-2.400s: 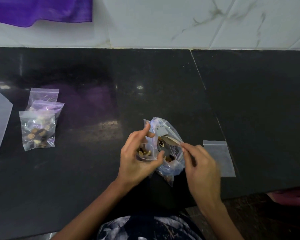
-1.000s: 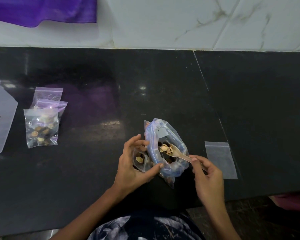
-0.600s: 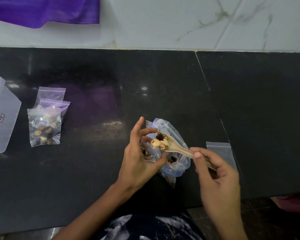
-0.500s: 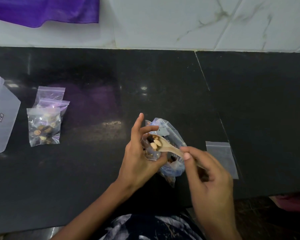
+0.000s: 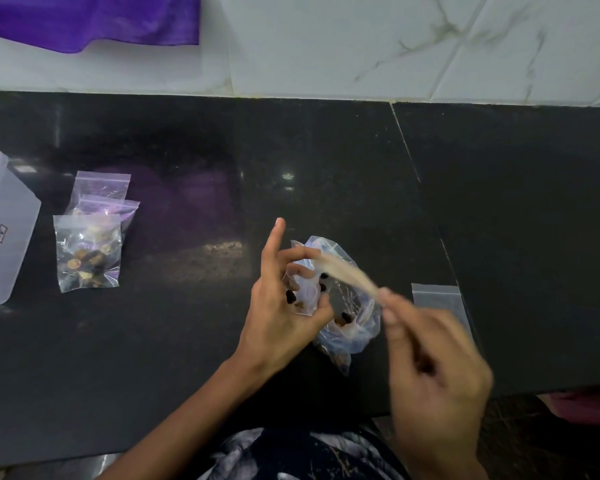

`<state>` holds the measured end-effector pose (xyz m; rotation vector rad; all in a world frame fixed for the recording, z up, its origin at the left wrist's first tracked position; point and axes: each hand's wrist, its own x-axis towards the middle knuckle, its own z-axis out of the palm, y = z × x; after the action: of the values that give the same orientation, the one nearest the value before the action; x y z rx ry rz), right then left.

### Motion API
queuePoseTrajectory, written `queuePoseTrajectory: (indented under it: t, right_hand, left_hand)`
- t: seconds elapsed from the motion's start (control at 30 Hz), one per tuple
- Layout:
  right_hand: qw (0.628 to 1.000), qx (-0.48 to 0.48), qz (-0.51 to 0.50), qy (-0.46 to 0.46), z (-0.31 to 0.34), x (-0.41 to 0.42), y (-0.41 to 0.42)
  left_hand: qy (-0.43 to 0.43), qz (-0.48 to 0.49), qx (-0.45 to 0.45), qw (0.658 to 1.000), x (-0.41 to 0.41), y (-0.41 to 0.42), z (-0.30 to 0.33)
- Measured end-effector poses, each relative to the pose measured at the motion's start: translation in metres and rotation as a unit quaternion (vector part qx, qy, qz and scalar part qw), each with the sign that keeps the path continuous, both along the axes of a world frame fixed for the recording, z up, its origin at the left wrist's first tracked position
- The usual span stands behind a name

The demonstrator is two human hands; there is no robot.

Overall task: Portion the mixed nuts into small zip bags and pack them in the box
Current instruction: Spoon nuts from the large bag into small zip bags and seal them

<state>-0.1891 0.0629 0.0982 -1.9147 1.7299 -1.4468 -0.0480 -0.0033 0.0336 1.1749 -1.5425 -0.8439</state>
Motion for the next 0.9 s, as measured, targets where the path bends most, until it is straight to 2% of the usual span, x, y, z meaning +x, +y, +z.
queuePoseTrajectory:
  t: [0.07, 0.13, 0.2, 0.27, 0.4, 0.67, 0.9]
  right_hand:
    - [0.996, 0.024, -0.057, -0.058, -0.001, -0.010, -0.007]
    - [0.986, 0.097, -0.098, -0.089, -0.010, -0.022, -0.015]
    - [0.978, 0.164, -0.106, -0.067, -0.023, -0.029, -0.019]
    - [0.975, 0.200, -0.097, -0.005, -0.033, -0.029, -0.020]
    - [0.970, 0.214, -0.064, 0.093, -0.047, -0.016, -0.022]
    - [0.969, 0.225, -0.063, 0.077, -0.055, -0.014, -0.025]
    - [0.967, 0.227, -0.076, 0.083, -0.056, -0.014, -0.025]
  left_hand:
    - [0.004, 0.005, -0.001, 1.000, 0.001, 0.000, -0.002]
    - [0.008, 0.007, -0.003, 1.000, 0.001, 0.000, -0.003]
    - [0.014, 0.007, -0.005, 1.000, 0.001, -0.001, -0.003]
    - [0.020, 0.009, -0.006, 1.000, 0.000, -0.001, -0.002]
    - [0.037, 0.007, -0.013, 0.999, -0.001, 0.001, -0.002]
    - [0.101, 0.009, -0.015, 0.995, -0.002, -0.001, 0.002]
    - [0.105, 0.012, -0.041, 0.994, -0.002, 0.002, 0.001]
